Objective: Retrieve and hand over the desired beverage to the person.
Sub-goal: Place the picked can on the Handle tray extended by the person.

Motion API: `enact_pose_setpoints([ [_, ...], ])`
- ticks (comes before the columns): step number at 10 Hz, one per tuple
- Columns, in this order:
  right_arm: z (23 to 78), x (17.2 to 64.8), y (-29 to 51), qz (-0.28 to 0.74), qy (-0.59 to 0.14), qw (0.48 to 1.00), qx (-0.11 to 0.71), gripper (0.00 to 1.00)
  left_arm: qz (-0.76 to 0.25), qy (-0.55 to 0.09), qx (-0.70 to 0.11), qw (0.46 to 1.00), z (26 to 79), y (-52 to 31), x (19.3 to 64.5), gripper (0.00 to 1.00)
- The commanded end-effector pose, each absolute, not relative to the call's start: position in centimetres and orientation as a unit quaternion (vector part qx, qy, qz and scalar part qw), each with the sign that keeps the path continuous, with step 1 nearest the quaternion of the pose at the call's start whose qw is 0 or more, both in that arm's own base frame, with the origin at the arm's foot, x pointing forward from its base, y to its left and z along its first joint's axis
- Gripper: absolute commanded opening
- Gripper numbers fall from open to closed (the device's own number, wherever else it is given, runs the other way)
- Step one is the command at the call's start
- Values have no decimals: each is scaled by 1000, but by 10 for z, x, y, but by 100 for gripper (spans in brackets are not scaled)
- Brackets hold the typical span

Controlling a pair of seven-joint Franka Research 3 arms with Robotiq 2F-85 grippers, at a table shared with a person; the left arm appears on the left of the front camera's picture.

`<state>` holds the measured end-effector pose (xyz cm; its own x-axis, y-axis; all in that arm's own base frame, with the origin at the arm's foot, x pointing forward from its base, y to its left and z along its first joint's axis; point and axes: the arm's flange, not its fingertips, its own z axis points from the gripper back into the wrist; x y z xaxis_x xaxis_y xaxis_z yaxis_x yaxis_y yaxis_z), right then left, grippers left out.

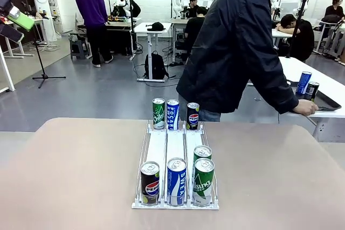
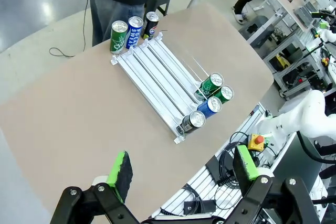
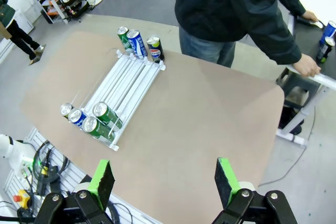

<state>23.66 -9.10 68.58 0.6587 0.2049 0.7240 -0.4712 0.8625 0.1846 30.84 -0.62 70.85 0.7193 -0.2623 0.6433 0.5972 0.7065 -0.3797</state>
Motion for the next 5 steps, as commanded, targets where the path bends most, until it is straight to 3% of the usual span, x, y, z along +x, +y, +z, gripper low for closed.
enact_pose_setpoints([
  [1, 686, 238, -90, 200, -367, 888, 193, 100, -250, -288, -297, 875, 709, -6, 309, 100],
  [5, 686, 238, -90, 200, -367, 888, 193, 100, -250, -288, -297, 875, 709, -6, 309, 100],
])
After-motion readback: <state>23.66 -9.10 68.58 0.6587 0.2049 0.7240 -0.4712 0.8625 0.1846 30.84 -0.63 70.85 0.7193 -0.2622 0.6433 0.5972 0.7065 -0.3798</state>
